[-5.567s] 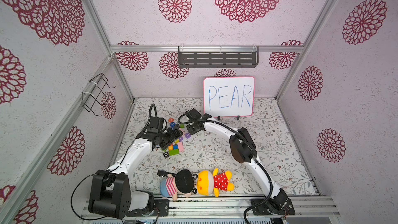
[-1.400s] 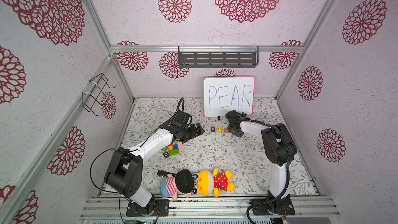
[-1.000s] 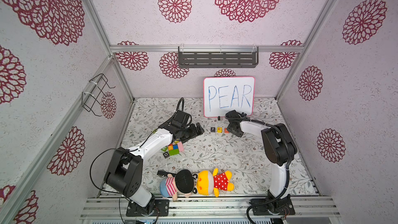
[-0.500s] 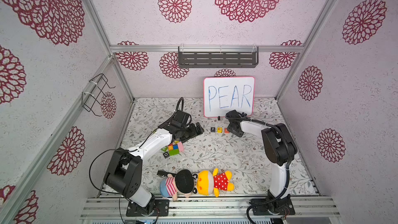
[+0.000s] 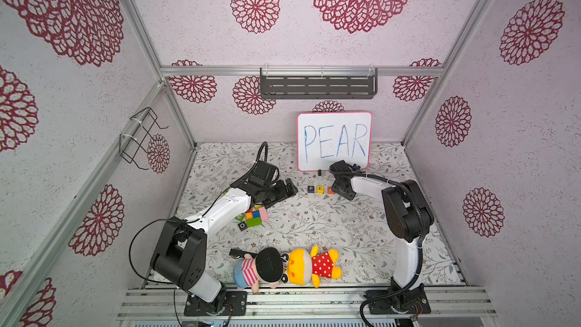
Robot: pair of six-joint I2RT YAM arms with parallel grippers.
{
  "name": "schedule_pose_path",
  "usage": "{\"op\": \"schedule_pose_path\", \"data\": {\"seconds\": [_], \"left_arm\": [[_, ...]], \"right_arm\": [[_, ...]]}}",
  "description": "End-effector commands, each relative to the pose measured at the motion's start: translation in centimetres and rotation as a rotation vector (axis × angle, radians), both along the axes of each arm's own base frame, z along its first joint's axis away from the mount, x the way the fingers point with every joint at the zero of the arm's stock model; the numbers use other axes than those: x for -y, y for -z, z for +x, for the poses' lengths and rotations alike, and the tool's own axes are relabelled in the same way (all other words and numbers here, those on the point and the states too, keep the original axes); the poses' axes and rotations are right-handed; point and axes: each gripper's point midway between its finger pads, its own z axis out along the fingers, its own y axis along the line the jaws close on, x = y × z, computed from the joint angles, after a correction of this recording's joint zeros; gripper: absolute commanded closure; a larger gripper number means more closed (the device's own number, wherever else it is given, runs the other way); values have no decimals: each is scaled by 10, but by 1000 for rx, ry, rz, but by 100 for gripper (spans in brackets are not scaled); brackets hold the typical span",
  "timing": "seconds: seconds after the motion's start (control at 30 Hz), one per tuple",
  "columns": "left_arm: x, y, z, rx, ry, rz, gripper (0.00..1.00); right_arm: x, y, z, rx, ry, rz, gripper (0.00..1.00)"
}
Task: Spell the uppercase word “pear” with letter blocks
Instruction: Place the letter block at the center of the board.
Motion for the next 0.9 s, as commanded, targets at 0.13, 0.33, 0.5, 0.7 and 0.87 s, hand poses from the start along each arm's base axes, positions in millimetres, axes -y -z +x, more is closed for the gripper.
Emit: {"op": "schedule_pose_path", "data": {"seconds": [0.13, 0.33, 0.5, 0.7, 0.87], "left_arm": [[-4, -9, 4, 40, -11, -8, 2], [-5, -8, 4, 38, -11, -7, 2], [-4, -9, 3, 39, -11, -8, 2], [-4, -10, 3, 42, -12, -8, 2], [-5, -9, 4, 40, -16, -5, 2]], "right_arm": [[-1, -20, 5, 30, 9, 33, 47], [-2, -20, 3, 30, 8, 42, 47], [-3, -22, 4, 37, 6, 51, 47], [-5, -23, 4, 41, 3, 56, 47], [-4, -24, 3, 42, 2, 58, 47]]}}
